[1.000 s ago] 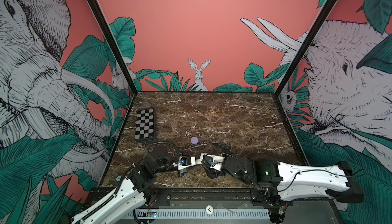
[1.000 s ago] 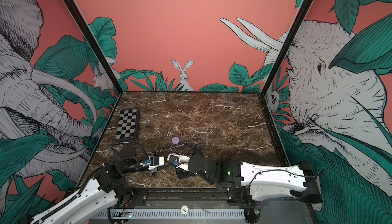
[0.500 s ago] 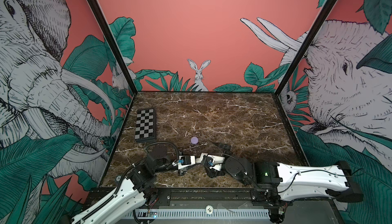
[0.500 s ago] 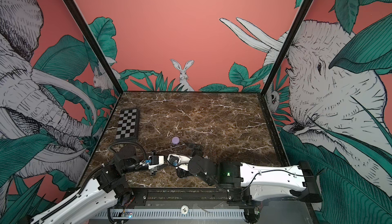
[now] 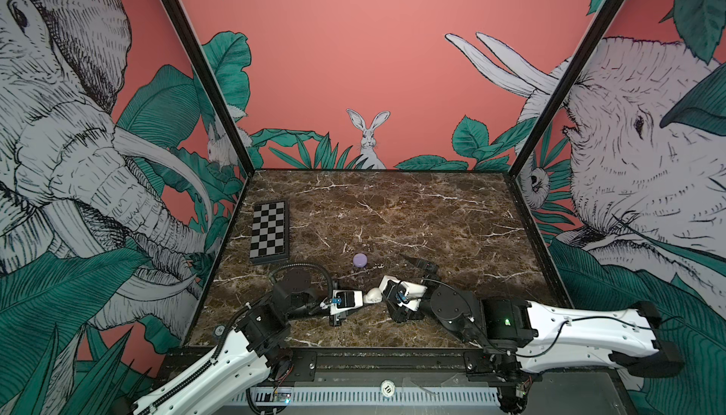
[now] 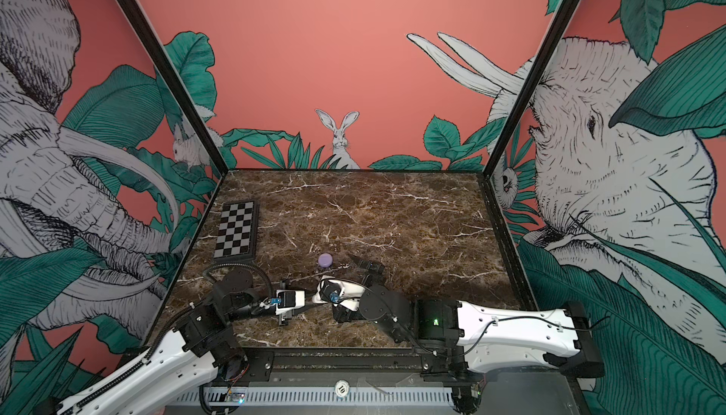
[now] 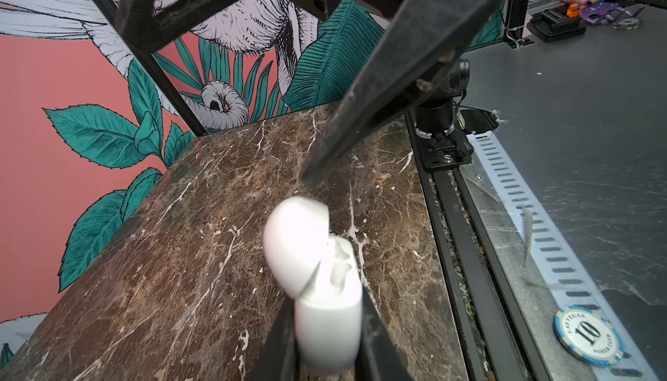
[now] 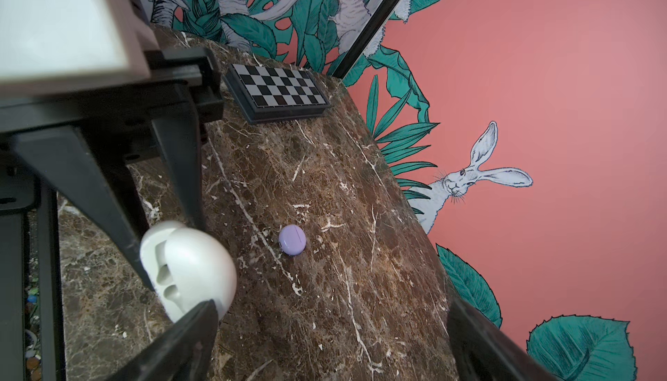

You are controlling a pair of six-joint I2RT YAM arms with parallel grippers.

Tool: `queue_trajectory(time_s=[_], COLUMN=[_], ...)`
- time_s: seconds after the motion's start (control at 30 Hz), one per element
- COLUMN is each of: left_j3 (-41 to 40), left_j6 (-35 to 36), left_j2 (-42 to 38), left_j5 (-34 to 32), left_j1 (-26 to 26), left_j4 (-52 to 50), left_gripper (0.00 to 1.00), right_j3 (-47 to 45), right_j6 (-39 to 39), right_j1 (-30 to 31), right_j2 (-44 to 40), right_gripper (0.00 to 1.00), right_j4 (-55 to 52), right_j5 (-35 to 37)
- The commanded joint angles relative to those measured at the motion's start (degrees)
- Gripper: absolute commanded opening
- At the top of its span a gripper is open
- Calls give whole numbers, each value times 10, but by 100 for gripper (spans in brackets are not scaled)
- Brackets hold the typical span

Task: Insert wireless bluetooth earbuds into charging case
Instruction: Open the charging case.

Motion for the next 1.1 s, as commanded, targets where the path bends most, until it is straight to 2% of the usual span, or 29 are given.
queue_trajectory(time_s=[0.0, 0.07, 0.27, 0.4, 0.73, 1.07], left_j3=[-4, -6, -7, -6, -8, -9], left_j6=[21, 19, 16, 19, 24, 32], left_j2=[-8, -9, -11, -6, -9, -5], left_j5=[1, 2, 2, 6, 14, 15], left_j1=[0, 0, 0, 0, -1, -7], left_j4=[-12, -12, -12, -11, -15, -19], left_gripper=[0, 0, 0, 0, 0, 0], right_j3=[20, 20, 24, 20, 25, 28], right_j6=[11, 14, 32, 22, -2, 10], right_j1=[-3, -2, -2, -3, -3, -21], right_j2=[-17, -17, -31, -11, 36, 30], right_gripper=[98, 98, 98, 98, 98, 98], right_j4=[-7, -10, -39, -40, 0, 2], right_j5=[-19, -23, -118, -114, -38, -40])
